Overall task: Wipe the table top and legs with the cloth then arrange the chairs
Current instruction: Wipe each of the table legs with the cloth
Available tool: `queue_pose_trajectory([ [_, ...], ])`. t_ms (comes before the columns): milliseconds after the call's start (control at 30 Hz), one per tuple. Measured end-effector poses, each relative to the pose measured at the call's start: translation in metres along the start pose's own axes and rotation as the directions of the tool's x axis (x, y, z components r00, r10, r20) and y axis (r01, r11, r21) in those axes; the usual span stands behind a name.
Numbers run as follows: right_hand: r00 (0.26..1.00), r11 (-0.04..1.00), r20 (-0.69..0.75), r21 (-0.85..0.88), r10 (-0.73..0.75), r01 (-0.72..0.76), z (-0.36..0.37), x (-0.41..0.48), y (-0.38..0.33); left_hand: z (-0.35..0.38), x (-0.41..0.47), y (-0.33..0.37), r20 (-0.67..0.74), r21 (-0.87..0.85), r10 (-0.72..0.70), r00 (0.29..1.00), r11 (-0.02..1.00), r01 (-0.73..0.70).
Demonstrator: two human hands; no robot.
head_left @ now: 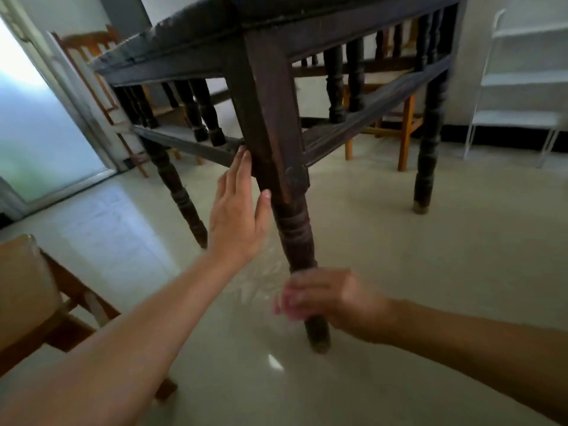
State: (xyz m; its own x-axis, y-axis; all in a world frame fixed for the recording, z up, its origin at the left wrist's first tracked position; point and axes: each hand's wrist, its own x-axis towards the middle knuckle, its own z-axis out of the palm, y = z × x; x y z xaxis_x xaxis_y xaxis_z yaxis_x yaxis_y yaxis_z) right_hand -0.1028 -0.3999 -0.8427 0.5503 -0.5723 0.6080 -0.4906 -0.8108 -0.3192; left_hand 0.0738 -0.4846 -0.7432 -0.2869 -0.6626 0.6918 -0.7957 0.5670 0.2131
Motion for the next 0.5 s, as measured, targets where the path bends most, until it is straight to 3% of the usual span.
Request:
queue_pose_trajectory([
  [33, 0.986, 0.99, 0.151, -0.111, -0.072, 0.089, 0.008, -0.019, 0.007, 0.0, 0.0, -0.002, -0.013, 0.007, 0.021, 1.0, 1.0, -0.021],
  [67, 0.987, 0.989, 0.151, -0.123, -0.058, 0.077, 0.009, -0.029, 0.013, -0.001, -0.002, -0.002, -0.013, 0.006, 0.031, 0.999, 1.0, -0.031],
  [100, 1.0, 1.0, 0.015, -0.023, 0.017, -0.017, 0.002, -0.027, 0.018, -0.002, -0.003, -0.001, -0.008, -0.003, 0.025, 1.0, 1.0, -0.025],
  [133, 0.96, 0.958, -0.174, 0.226, 0.22, -0.179, -0.011, -0.014, 0.018, -0.004, -0.004, 0.002, 0.0, -0.012, 0.006, 1.0, 1.0, -0.006],
  [167, 0.838, 0.82, -0.289, 0.499, 0.463, -0.281, -0.025, 0.005, 0.022, -0.005, -0.006, 0.006, 0.012, -0.019, -0.015, 1.0, 1.0, 0.015],
  [200, 0.698, 0.687, -0.335, 0.66, 0.633, -0.306, -0.041, 0.026, 0.021, -0.006, -0.008, 0.009, 0.029, -0.026, -0.032, 0.999, 0.999, 0.032],
  [233, 0.609, 0.616, -0.342, 0.72, 0.716, -0.32, -0.051, 0.045, 0.02, -0.007, -0.009, 0.013, 0.042, -0.032, -0.043, 0.998, 0.998, 0.045],
  [267, 0.576, 0.62, -0.367, 0.709, 0.731, -0.335, -0.053, 0.057, 0.015, -0.006, -0.01, 0.015, 0.045, -0.038, -0.05, 0.998, 0.998, 0.052],
  [300, 0.577, 0.66, -0.399, 0.661, 0.713, -0.358, -0.05, 0.062, 0.002, -0.007, -0.01, 0.016, 0.038, -0.046, -0.054, 0.998, 0.997, 0.056],
  [333, 0.685, 0.794, -0.441, 0.496, 0.58, -0.352, -0.04, 0.055, -0.009, -0.007, -0.01, 0.016, 0.03, -0.056, -0.058, 0.998, 0.997, 0.059],
  [367, 0.853, 0.939, -0.395, 0.174, 0.341, -0.295, -0.022, 0.038, -0.014, -0.007, -0.01, 0.015, 0.027, -0.068, -0.056, 0.998, 0.996, 0.057],
  [400, 0.983, 0.984, -0.154, -0.131, 0.099, -0.12, -0.008, 0.018, -0.014, -0.006, -0.012, 0.013, 0.029, -0.082, -0.046, 0.999, 0.995, 0.048],
  [433, 0.986, 0.959, 0.163, -0.282, 0.025, 0.022, -0.001, 0.0, -0.012, -0.004, -0.016, 0.011, 0.036, -0.096, -0.034, 0.999, 0.995, 0.037],
  [467, 0.94, 0.936, 0.338, -0.341, 0.039, 0.084, -0.002, -0.011, -0.008, -0.003, -0.021, 0.009, 0.052, -0.112, -0.023, 0.998, 0.993, 0.029],
  [500, 0.95, 0.939, 0.305, -0.34, 0.063, 0.047, -0.009, -0.016, -0.002, -0.003, -0.025, 0.007, 0.075, -0.137, -0.013, 0.997, 0.99, 0.023],
])
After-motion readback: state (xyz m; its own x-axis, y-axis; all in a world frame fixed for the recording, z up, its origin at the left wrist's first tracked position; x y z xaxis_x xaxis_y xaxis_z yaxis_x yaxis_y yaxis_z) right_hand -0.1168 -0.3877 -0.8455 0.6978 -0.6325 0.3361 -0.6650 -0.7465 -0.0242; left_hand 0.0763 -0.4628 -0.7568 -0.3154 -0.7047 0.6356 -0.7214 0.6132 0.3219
